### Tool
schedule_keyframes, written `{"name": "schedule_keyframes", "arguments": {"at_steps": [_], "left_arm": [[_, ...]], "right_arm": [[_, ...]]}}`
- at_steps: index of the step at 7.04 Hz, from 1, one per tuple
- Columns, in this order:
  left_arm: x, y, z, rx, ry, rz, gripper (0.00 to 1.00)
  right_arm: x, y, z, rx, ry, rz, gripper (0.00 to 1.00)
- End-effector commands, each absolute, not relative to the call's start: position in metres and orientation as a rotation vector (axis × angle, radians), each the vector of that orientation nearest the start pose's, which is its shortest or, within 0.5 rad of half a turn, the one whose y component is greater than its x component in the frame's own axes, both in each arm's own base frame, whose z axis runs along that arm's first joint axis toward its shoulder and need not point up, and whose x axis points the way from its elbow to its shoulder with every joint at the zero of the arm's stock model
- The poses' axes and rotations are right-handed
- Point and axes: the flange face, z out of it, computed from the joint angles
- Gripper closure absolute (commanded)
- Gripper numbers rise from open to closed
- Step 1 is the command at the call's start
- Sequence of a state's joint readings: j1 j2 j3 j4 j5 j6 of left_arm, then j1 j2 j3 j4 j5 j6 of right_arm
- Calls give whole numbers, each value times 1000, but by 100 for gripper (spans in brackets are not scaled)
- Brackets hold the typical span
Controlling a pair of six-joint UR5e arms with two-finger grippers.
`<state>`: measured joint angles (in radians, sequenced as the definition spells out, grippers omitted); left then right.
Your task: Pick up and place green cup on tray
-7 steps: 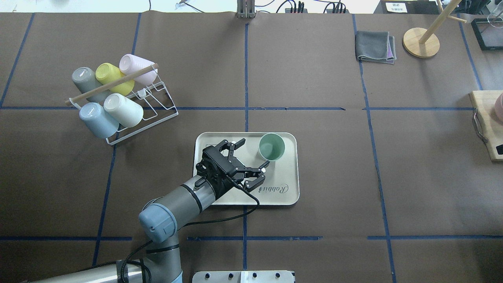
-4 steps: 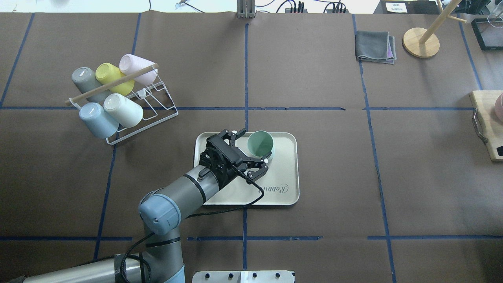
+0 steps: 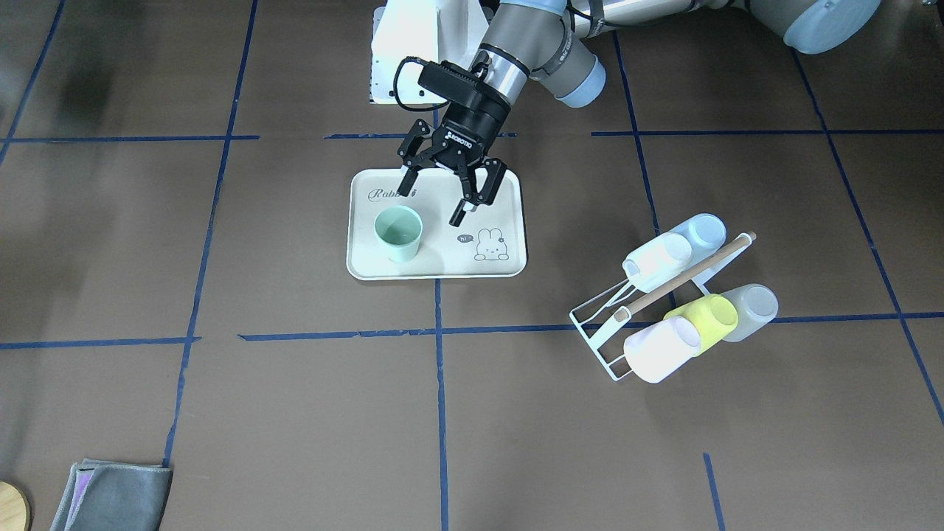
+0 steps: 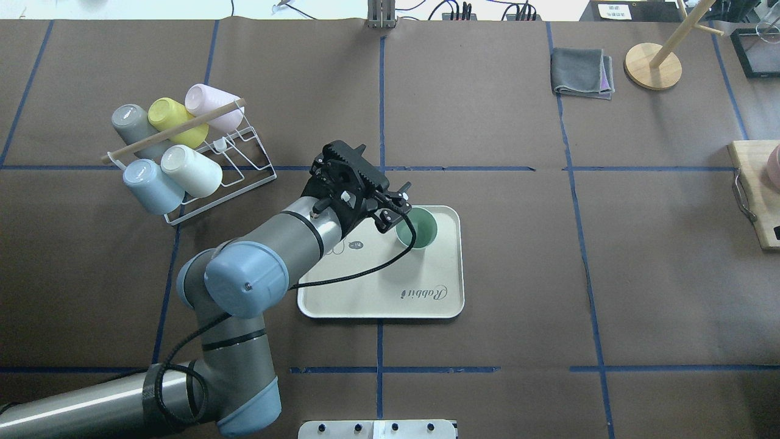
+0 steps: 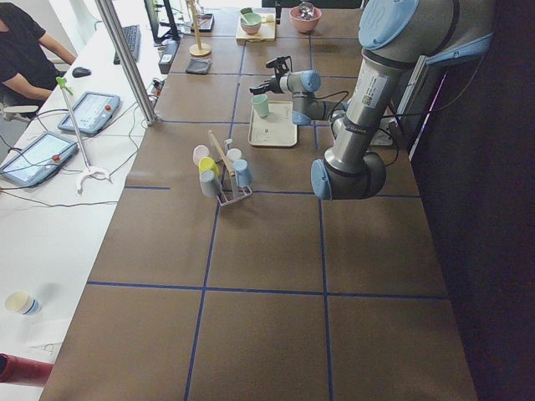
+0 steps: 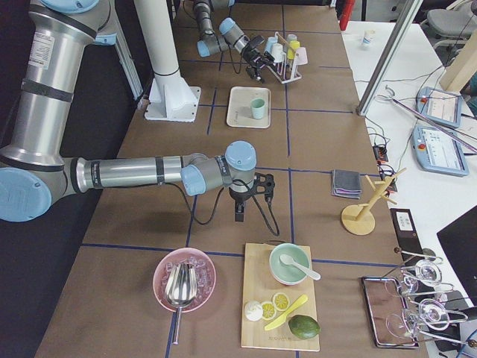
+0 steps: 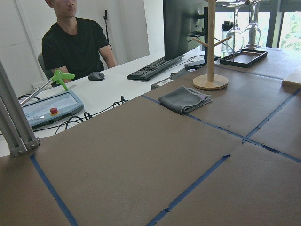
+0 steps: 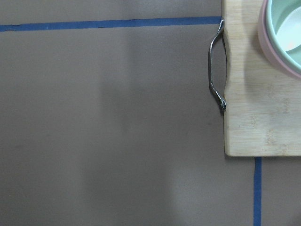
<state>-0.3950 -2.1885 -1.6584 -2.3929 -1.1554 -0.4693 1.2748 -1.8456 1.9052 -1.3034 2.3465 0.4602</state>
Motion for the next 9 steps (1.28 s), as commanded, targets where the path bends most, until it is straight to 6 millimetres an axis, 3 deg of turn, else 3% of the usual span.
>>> {"name": "schedule_keyframes", "arguments": {"at_steps": [1, 2, 3, 5, 6, 8, 9], "left_arm": [[474, -473, 184, 1049, 914, 147, 1], [442, -495, 221, 952, 903, 135, 1], [396, -512, 260, 808, 833, 150, 1], [290, -544, 272, 499, 848, 133, 1], [241, -545, 310, 366, 887, 103, 1], [143, -549, 401, 298, 860, 127, 1], [105, -559, 435, 240, 836, 105, 1]], "right_arm": [[-50, -395, 584, 2, -830, 40, 0], [-49, -395, 584, 3, -831, 42, 0], [-49, -395, 584, 1, -831, 43, 0], [-49, -395, 584, 3, -831, 42, 0], [-49, -395, 584, 2, -831, 44, 0], [-48, -394, 585, -2, -831, 47, 0], [-44, -394, 587, 0, -830, 55, 0]]}}
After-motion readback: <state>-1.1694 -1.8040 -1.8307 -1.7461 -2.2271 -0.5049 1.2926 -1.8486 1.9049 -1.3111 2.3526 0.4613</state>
